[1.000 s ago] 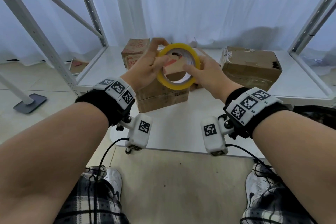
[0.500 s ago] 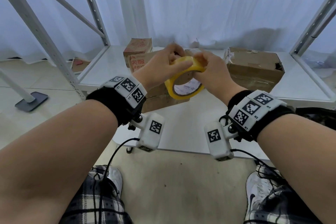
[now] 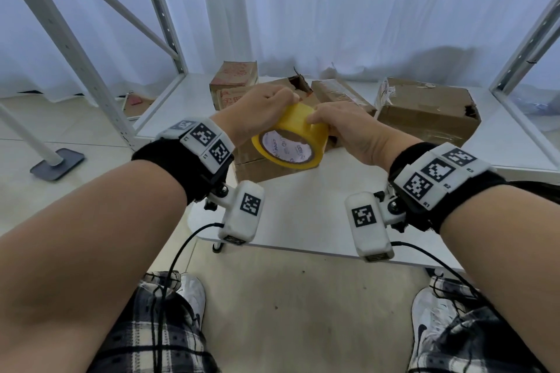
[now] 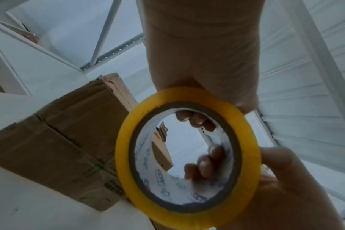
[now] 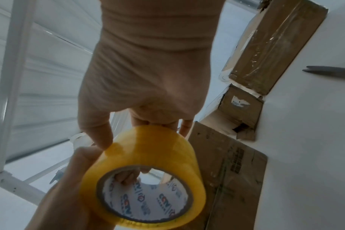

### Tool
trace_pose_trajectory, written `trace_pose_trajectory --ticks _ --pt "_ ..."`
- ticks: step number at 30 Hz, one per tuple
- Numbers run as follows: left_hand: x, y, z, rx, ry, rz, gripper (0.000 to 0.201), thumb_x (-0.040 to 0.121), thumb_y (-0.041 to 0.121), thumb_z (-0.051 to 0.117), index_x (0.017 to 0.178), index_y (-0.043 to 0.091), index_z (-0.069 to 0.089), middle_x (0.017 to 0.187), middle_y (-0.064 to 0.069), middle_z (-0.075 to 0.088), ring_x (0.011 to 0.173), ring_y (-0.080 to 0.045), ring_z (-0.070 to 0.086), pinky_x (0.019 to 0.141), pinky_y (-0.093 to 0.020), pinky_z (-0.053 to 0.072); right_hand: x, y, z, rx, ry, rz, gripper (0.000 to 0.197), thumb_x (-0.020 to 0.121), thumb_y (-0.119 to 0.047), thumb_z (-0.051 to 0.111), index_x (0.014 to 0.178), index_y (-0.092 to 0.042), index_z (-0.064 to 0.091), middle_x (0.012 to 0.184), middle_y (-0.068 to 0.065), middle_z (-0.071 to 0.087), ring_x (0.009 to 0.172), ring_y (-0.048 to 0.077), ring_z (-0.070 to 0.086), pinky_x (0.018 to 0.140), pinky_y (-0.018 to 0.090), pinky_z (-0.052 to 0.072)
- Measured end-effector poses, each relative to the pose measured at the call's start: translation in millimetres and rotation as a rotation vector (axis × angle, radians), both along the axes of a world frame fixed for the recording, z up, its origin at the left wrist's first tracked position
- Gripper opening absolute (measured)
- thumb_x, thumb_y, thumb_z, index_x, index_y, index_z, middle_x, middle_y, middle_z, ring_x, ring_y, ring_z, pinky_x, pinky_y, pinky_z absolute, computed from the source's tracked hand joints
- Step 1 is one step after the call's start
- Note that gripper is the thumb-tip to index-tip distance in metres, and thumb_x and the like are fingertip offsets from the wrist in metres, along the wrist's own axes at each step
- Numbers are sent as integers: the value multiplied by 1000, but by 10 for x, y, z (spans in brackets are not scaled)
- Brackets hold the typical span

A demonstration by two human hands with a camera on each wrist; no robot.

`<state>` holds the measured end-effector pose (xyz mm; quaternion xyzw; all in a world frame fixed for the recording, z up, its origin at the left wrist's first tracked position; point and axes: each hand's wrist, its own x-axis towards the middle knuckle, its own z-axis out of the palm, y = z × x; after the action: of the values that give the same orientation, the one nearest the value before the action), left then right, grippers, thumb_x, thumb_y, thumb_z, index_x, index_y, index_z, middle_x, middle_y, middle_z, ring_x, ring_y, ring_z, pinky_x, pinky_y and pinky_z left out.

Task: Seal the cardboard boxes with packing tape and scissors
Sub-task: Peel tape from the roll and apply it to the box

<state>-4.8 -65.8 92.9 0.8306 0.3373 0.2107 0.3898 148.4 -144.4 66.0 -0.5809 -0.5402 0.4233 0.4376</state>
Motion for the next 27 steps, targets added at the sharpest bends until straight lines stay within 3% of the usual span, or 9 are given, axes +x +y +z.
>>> trace_pose_trajectory --ticks 2,6,8,11,12,14,16,18,27 --pt "27 1 -26 78 8 -26 35 101 19 34 66 19 39 63 2 40 51 -3 37 52 -20 31 -58 6 29 -17 -5 -23 24 78 -31 59 56 -26 66 56 -14 60 69 19 50 68 32 38" --pt "35 16 -45 28 -7 -40 39 103 22 32 66 16 45 56 11 51 61 -14 42 59 -27 34 -94 18 65 -10 -28 -71 21 91 -26 55 72 -20 62 74 -2 65 71 17 56 66 27 42" --pt "-15 35 -35 -52 15 -55 42 103 34 35 71 17 57 64 12 60 68 -16 53 70 -26 42 -71 10 72 -9 -25 -69 19 87 -27 57 70 -20 59 76 5 60 72 21 54 67 30 43" --pt "-64 49 -35 -124 91 -124 52 99 48 39 96 4 69 90 -11 68 85 -26 65 89 -32 48 -26 -28 95 -28 -16 -68 21 64 -37 61 73 -18 60 79 11 51 75 26 46 69 38 37" --pt "-58 36 -29 -105 77 -128 55 100 47 39 101 -1 66 92 -16 67 84 -29 64 84 -32 49 -10 -36 102 -29 -3 -59 29 61 -37 60 79 -15 60 79 11 52 77 26 46 69 38 38" --pt "-30 17 -12 -11 -5 -115 55 101 43 37 90 -5 61 77 -16 58 67 -27 56 64 -30 44 23 -33 119 1 49 -41 31 61 -32 60 82 -9 59 77 8 53 79 26 46 68 35 38" --pt "-16 9 19 67 -79 -80 49 103 36 36 69 6 56 63 -7 50 55 -15 48 54 -23 36 44 -27 147 32 103 -21 20 64 -24 58 78 -9 61 77 6 56 78 24 47 67 32 38" --pt "-14 9 25 92 -114 -37 46 104 30 37 62 14 45 55 0 42 45 -7 39 47 -18 30 59 -22 148 45 129 5 15 67 -17 54 75 -14 66 74 1 61 76 19 50 66 28 40" --pt "43 20 3 217 -10 -13 46 104 24 33 59 19 41 56 2 42 44 -4 35 47 -17 28 42 -10 87 45 122 -41 9 70 -25 64 75 -21 70 76 -5 67 78 15 57 67 29 46"
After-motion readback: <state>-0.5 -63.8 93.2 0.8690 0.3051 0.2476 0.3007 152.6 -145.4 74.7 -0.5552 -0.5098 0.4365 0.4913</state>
